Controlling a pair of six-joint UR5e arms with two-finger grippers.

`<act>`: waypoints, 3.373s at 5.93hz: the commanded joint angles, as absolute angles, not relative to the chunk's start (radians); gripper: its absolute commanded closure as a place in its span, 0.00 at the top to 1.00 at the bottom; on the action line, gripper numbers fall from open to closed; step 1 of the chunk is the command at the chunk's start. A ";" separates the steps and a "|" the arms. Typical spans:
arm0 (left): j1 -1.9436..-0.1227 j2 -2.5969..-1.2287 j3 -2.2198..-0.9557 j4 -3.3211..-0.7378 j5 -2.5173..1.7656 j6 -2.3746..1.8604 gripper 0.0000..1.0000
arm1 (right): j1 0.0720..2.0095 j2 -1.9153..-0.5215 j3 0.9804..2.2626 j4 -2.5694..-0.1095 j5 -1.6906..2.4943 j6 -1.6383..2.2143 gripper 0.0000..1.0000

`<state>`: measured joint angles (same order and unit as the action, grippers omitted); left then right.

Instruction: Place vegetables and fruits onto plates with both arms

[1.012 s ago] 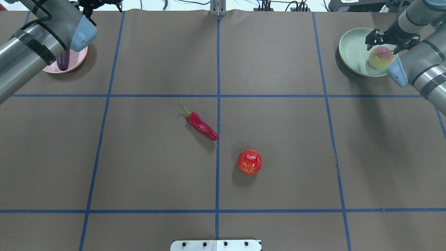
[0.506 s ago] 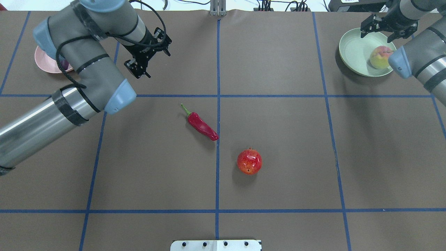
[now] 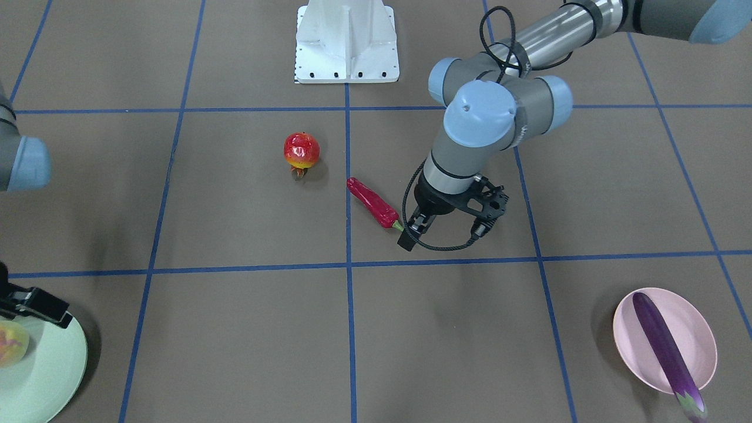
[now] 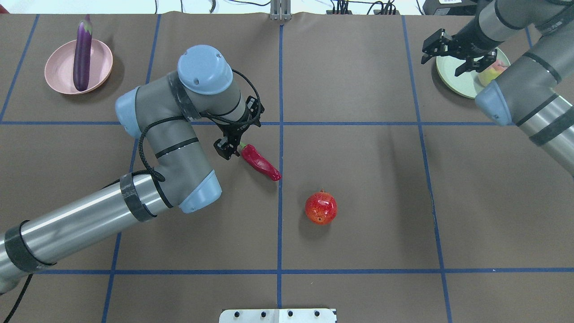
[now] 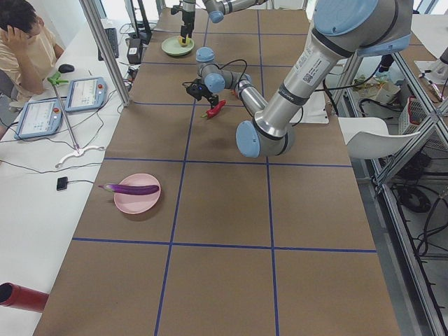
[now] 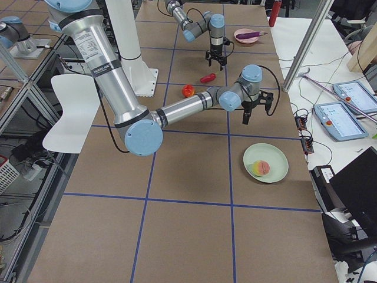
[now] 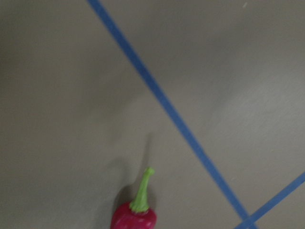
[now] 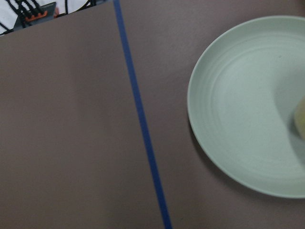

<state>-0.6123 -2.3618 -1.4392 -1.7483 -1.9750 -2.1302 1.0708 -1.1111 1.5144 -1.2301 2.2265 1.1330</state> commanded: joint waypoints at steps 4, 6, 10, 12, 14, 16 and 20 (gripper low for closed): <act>-0.532 -2.418 -1.344 -1.755 -1.962 -2.161 0.87 | 0.954 -1.173 1.713 -1.233 2.230 1.361 1.00; -0.526 -2.416 -1.339 -1.755 -1.960 -2.161 0.68 | 0.898 -1.167 1.748 -1.233 2.224 1.425 1.00; -0.611 -2.410 -1.485 -1.747 -1.973 -2.079 0.00 | 0.598 -1.135 1.830 -1.233 2.000 1.638 1.00; -0.792 -2.405 -1.520 -1.741 -2.109 -1.975 0.00 | 0.459 -1.123 1.821 -1.238 1.895 1.709 1.00; -0.871 -2.393 -1.509 -1.741 -2.132 -1.869 0.00 | 0.448 -1.100 1.835 -1.363 1.894 1.697 1.00; -0.876 -2.388 -1.509 -1.741 -2.132 -1.867 0.00 | 0.433 -1.104 1.813 -1.368 1.882 1.642 1.00; -0.998 -2.382 -1.386 -1.741 -2.134 -1.621 0.00 | 0.396 -1.109 1.793 -1.361 1.847 1.641 1.00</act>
<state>-0.9659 -2.3826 -1.4262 -1.7411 -2.1337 -1.6926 0.4014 -1.1035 1.7990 -1.3610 1.8598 1.6434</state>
